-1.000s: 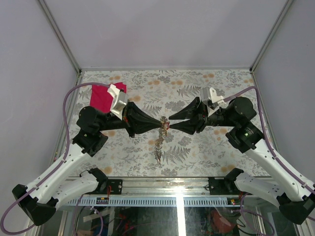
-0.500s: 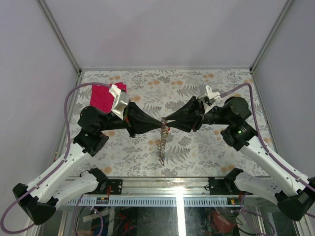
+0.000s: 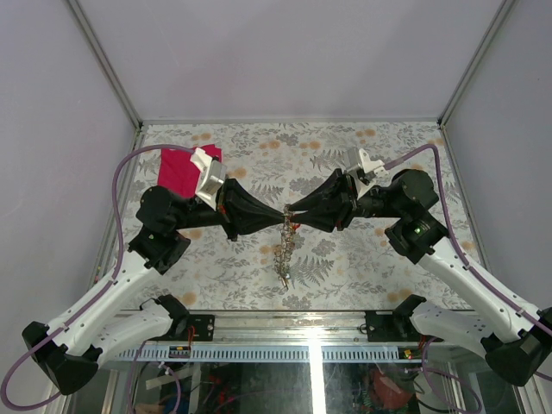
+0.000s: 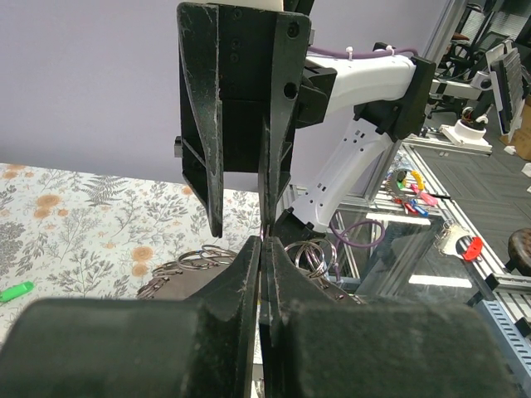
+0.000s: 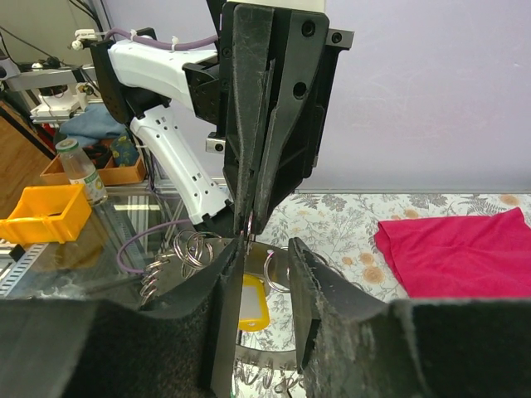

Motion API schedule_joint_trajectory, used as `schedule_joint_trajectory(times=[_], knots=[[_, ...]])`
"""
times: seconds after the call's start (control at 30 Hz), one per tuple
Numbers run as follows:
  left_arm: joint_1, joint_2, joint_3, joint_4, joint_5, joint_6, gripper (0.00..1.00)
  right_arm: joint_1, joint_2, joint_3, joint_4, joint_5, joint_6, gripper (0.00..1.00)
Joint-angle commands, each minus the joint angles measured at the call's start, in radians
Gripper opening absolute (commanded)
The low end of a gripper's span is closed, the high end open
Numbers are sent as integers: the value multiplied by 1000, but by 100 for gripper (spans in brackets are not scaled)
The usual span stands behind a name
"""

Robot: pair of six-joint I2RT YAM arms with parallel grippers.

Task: Put the keys on the keyring

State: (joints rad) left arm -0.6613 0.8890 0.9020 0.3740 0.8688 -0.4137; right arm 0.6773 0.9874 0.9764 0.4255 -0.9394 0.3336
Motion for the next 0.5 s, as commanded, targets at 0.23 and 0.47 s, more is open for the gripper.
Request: schedule_joint_trajectory(times=[0.23,0.47], knots=[[-8,-11,10,74,-38,21,0,13,-4,-4,64,-21,9,38],[-8,-11,12,62,-51,30,0,14,2,0,65,-36,18,45]])
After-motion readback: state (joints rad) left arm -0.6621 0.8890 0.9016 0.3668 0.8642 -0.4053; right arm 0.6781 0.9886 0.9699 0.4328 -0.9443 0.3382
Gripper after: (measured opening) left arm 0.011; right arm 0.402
